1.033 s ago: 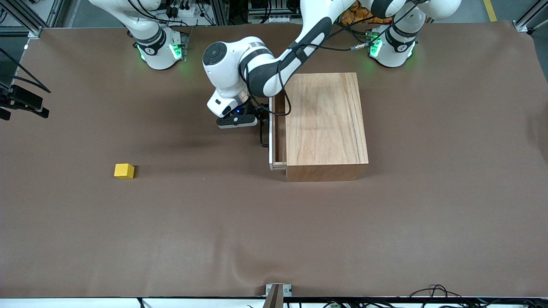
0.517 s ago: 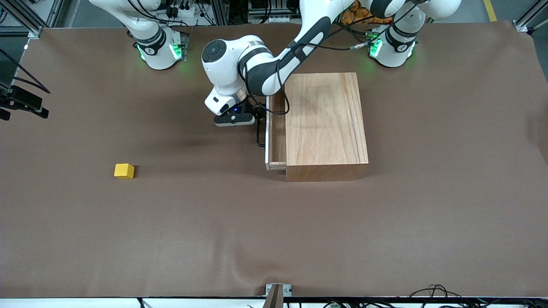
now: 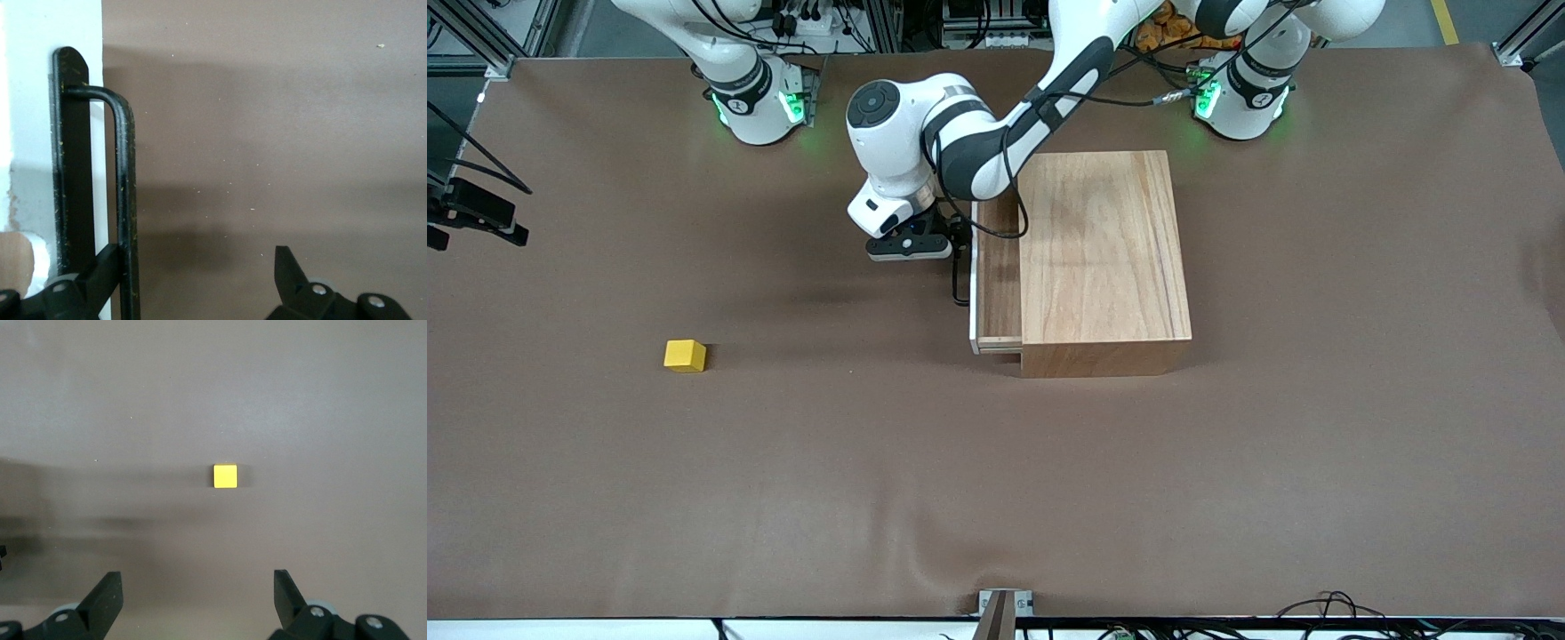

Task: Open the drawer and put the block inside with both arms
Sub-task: 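Pull the drawer handle outward with the left gripper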

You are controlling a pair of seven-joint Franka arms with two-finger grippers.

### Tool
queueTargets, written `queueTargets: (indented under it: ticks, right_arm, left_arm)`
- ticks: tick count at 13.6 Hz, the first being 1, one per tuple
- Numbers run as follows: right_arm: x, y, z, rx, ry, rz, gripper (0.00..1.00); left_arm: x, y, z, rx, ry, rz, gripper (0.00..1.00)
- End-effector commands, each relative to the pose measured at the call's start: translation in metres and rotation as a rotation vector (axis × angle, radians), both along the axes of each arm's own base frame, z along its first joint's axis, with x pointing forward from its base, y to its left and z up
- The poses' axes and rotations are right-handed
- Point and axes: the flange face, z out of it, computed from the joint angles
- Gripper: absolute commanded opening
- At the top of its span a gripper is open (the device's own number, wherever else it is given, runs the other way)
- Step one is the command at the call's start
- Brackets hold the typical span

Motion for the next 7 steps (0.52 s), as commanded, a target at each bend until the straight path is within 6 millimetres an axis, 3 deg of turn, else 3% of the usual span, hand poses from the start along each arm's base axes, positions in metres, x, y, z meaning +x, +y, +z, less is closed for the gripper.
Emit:
queueTargets:
  ticks: [1,7]
  right_arm:
    - [0.0005,-0.0016,0.0024,-0.001,0.003,-0.008,1.0]
    - [0.0005,-0.0016,0.0024,-0.001,0.003,-0.008,1.0]
  left_arm:
    - [-0.0035,-0.0131,-0.0056,-0.054,0.008,0.011,1.0]
    - [-0.0028,-0.0168,-0.0105,-0.084,0.005,0.014,1.0]
